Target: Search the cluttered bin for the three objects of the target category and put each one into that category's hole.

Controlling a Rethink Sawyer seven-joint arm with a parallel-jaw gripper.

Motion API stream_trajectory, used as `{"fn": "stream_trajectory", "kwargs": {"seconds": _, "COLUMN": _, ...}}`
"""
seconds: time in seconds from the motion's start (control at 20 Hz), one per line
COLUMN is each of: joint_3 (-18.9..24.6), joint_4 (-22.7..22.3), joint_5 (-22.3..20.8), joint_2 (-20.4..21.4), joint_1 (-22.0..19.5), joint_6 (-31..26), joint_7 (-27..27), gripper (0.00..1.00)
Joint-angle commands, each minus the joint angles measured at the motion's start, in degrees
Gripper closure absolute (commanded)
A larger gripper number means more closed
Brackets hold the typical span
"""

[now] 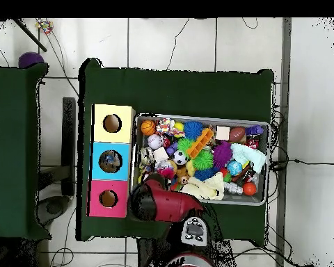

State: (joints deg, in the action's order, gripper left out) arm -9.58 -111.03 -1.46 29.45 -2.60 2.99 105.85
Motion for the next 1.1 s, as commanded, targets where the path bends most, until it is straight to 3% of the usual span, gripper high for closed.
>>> {"fn": "stream_trajectory", "kwargs": {"seconds": 0.05, "joint_3": 7.7, "joint_4": 8.3, "joint_5": -2.4, "joint_2": -2.4, "joint_1": -4.7, "joint_6": -2.8, "joint_7": 2.9, "gripper": 0.0}}
{"fn": "stream_trajectory", "kwargs": {"seconds": 0.2, "joint_3": 9.0, "joint_4": 5.2, "joint_5": -4.5, "joint_2": 0.6, "joint_1": -8.5, "joint_6": -3.6, "joint_7": 2.1, "gripper": 0.0}}
{"fn": "stream_trajectory", "kwargs": {"seconds": 0.45, "joint_3": 10.1, "joint_4": -1.5, "joint_5": -12.5, "joint_2": 5.5, "joint_1": -20.0, "joint_6": -2.0, "joint_7": 0.3, "gripper": 0.0}}
{"fn": "stream_trajectory", "kwargs": {"seconds": 0.8, "joint_3": 3.6, "joint_4": -2.7, "joint_5": -20.4, "joint_2": 4.1, "joint_1": -27.6, "joint_6": 4.5, "joint_7": 3.2, "gripper": 0.0}}
{"fn": "stream_trajectory", "kwargs": {"seconds": 1.1, "joint_3": 3.8, "joint_4": -7.0, "joint_5": -28.0, "joint_2": 5.2, "joint_1": -33.2, "joint_6": 8.8, "joint_7": 3.5, "gripper": 0.0}}
